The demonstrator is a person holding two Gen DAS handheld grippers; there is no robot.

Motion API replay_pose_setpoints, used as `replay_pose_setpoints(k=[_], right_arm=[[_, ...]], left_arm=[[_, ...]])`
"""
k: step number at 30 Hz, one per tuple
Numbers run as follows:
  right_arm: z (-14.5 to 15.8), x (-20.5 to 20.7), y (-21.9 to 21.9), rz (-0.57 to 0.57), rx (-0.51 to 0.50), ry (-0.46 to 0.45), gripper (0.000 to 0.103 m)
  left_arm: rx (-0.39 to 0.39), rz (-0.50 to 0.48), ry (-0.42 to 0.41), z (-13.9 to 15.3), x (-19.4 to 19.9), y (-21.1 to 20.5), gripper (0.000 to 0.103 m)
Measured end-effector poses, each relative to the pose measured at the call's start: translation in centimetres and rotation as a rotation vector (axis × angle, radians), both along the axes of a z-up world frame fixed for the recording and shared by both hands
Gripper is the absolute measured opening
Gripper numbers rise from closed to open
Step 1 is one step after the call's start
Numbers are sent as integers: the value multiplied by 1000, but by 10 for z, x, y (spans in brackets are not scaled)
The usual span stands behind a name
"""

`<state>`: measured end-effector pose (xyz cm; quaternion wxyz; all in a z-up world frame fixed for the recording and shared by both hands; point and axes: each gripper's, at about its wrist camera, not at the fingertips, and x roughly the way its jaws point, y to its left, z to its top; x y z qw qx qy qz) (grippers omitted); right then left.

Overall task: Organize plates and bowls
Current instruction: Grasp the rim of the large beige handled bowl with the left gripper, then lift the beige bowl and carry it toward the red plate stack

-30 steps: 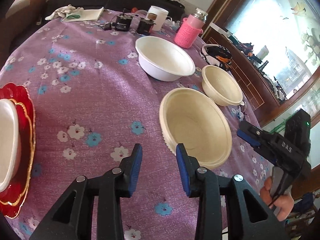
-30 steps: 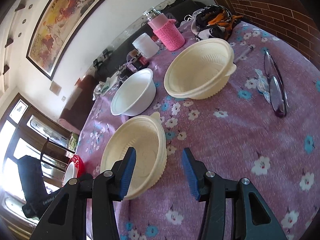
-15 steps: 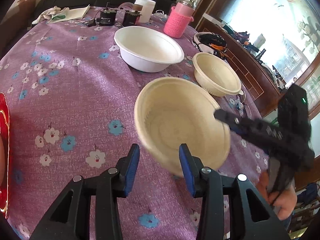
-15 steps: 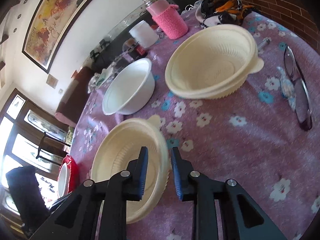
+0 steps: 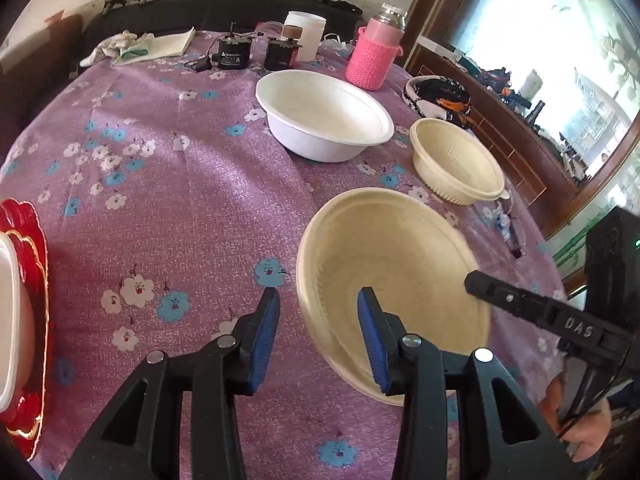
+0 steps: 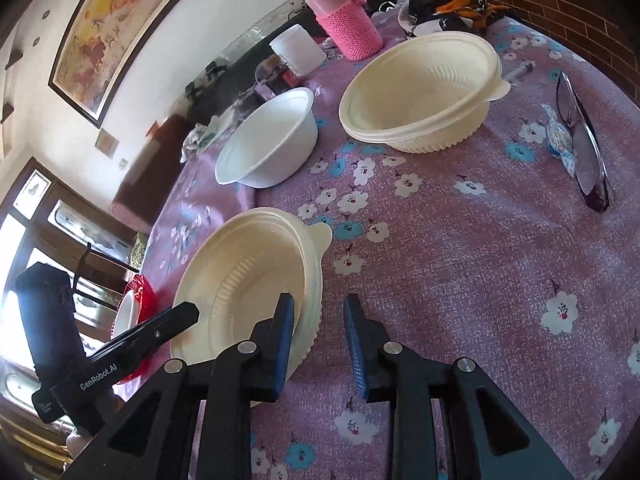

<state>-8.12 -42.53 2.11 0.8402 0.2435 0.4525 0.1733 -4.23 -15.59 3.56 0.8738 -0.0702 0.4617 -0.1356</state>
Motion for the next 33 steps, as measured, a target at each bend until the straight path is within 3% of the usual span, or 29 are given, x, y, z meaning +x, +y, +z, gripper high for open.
replay_pose_setpoints(k=[1,6,10,26,33], right_arm=[[0,0,1,-2,-1,-6,28],[6,-6,13,-8,-55,-46,17],[13,-15,30,-7,-149,-85,16],[13,-17,47,-20,-256,-84,19],[16,-20,57,-1,-307,-126,19]], left_arm=[[9,-1,-6,-1,-1,-1,17],[88,-12,-58,-1,-12,-9,16],[140,-5,-104,4,-20,-10,16],[113,-7,-99,-1,-23,0,17],[103,-2,-98,-5,-22,2,17]])
